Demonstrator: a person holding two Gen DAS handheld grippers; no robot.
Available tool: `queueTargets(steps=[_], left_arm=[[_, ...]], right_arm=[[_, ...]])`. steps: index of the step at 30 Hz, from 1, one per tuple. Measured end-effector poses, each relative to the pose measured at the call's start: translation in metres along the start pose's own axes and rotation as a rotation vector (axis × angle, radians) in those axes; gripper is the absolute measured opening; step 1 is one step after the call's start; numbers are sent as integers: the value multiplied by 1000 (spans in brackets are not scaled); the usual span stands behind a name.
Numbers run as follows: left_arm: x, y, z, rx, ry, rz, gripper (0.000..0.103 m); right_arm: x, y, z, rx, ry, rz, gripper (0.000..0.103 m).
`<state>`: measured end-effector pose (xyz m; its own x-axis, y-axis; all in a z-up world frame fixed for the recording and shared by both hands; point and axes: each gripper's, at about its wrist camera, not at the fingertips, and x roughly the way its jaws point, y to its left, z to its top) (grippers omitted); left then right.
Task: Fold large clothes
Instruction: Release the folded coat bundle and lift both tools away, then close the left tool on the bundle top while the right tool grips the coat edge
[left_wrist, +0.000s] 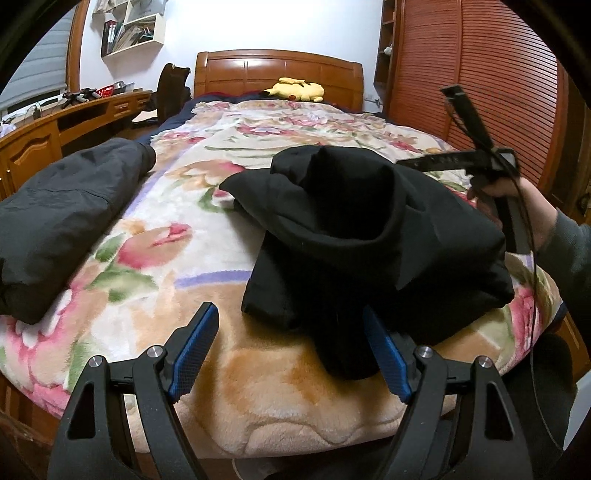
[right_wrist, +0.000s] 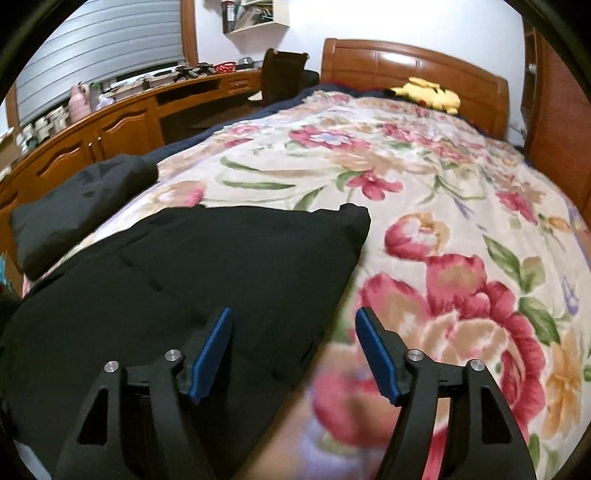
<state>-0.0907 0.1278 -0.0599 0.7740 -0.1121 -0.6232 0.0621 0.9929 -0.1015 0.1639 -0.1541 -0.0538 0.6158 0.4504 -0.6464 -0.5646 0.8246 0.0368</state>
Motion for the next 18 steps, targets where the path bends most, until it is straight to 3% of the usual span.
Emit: queueTargets(steps=[6, 12, 18], left_arm=[[2, -3, -4, -22, 14, -46, 81], [3, -9, -5, -16, 13, -84, 65], [4, -14, -3, -11, 17, -105, 49]], right_arm=[[28, -12, 20, 43, 21, 17, 76], [56, -20, 21, 84, 78, 45, 85], [80, -26, 22, 122, 140, 112, 86]])
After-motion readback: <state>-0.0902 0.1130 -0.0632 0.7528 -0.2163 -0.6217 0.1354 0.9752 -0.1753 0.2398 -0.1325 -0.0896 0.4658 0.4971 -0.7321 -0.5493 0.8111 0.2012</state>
